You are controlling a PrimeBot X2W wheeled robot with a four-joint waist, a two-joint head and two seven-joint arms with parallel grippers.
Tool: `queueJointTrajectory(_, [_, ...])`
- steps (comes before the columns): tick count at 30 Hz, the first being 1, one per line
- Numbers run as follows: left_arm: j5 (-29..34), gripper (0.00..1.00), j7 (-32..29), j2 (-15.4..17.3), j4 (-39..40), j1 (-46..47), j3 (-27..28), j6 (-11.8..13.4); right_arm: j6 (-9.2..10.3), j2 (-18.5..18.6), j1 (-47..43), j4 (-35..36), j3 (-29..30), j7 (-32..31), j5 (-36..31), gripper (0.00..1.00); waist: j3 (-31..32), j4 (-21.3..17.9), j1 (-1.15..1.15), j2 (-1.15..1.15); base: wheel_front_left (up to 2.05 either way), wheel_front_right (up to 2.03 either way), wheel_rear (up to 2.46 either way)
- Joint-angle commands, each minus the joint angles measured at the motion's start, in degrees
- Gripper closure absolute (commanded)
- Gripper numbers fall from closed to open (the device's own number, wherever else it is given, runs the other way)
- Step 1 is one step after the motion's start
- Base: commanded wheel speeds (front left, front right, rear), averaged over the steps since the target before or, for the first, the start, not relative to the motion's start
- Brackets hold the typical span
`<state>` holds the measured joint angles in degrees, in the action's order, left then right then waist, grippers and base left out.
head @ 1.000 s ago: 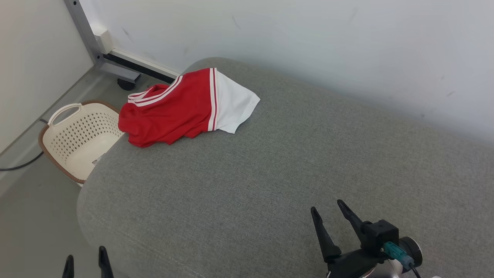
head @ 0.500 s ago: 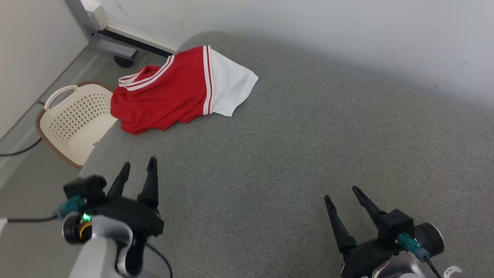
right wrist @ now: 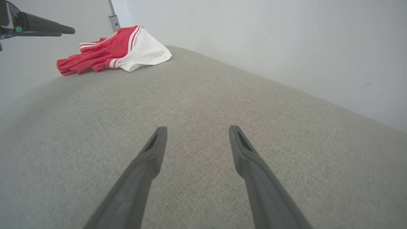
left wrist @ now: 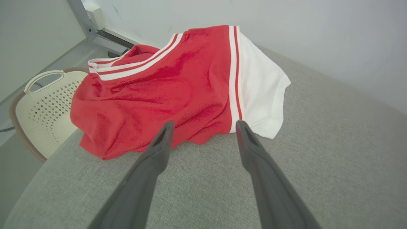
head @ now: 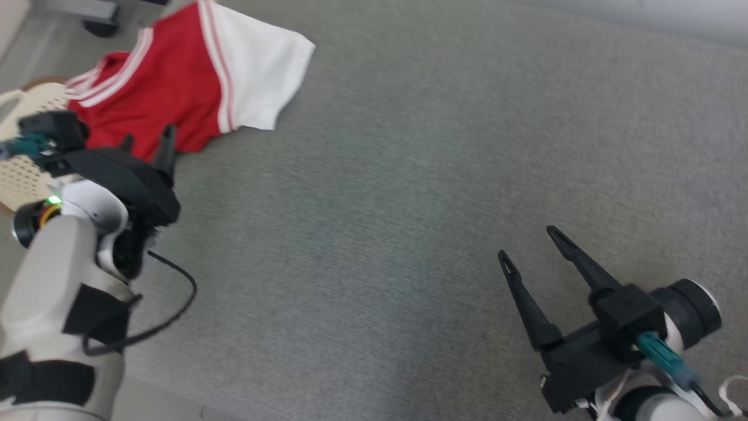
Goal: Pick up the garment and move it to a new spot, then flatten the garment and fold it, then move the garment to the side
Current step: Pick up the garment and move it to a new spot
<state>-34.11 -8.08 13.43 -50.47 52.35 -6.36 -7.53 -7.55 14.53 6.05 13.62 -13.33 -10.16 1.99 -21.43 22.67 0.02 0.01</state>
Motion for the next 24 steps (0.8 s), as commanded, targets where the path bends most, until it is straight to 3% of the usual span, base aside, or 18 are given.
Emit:
queueJointTrajectory(1, [-0.21, 0.0, 0.05, 0.5, -0.7, 0.73, 0.3, 0.15, 0.13, 0.32, -0.33, 0.64, 0.27, -0.18, -0.31, 0.0, -7.24, -6.81, -0.02, -0.01, 0.0, 0.0, 0.0])
queueJointTrajectory(7, [-0.57, 0.0, 0.78, 3.08, -6.59, 5.95, 1.23, 1.04, 0.13, 1.07, -4.29, 7.28, 3.28, -1.97, -1.14, 0.0, -10.31, -9.55, -0.02, -0.01, 0.0, 0.0, 0.0])
queueJointTrajectory(13, [-1.08, 0.0, 3.58, 3.21, -12.28, 8.81, 2.34, 4.23, 0.13, 1.71, -6.18, 11.5, 3.97, -3.02, -1.54, 0.0, -11.41, -11.34, -0.02, -0.01, 0.0, 0.0, 0.0])
queueJointTrajectory(19, [-1.54, 0.0, 4.82, 3.2, -17.69, 8.75, 2.56, 5.32, 0.13, 1.82, -6.74, 12.38, 4.28, -3.02, -1.2, 0.0, -11.3, -12.44, -0.02, -0.01, 0.0, 0.0, 0.0])
queueJointTrajectory(20, [-1.36, 0.41, 5.5, 3.44, -18.2, 8.55, 2.48, 5.43, 0.13, 1.65, -6.69, 12.14, 4.21, -2.9, -1.05, 0.0, -11.01, -12.58, -0.02, -0.01, 0.0, 0.0, 0.0])
queueJointTrajectory(22, [-0.65, 0.88, 6.79, 3.99, -19.0, 8.41, 1.95, 5.21, 0.13, 1.39, -6.28, 11.6, 3.75, -2.52, -0.71, 0.0, -10.22, -12.92, -0.02, -0.01, 0.0, 0.0, 0.0])
queueJointTrajectory(23, [-0.75, 1.0, 7.27, 4.32, -19.45, 8.35, 2.06, 5.28, 0.13, 1.25, -6.05, 11.31, 3.48, -2.36, -0.53, 0.0, -9.81, -13.06, -0.02, -0.01, 0.0, 0.0, 0.0])
queueJointTrajectory(24, [-0.91, 1.0, 7.73, 4.6, -19.64, 8.32, 2.1, 4.88, 0.13, 1.12, -5.74, 10.84, 3.22, -2.09, -0.34, 0.0, -9.24, -13.16, -0.02, -0.01, 0.0, 0.0, 0.0])
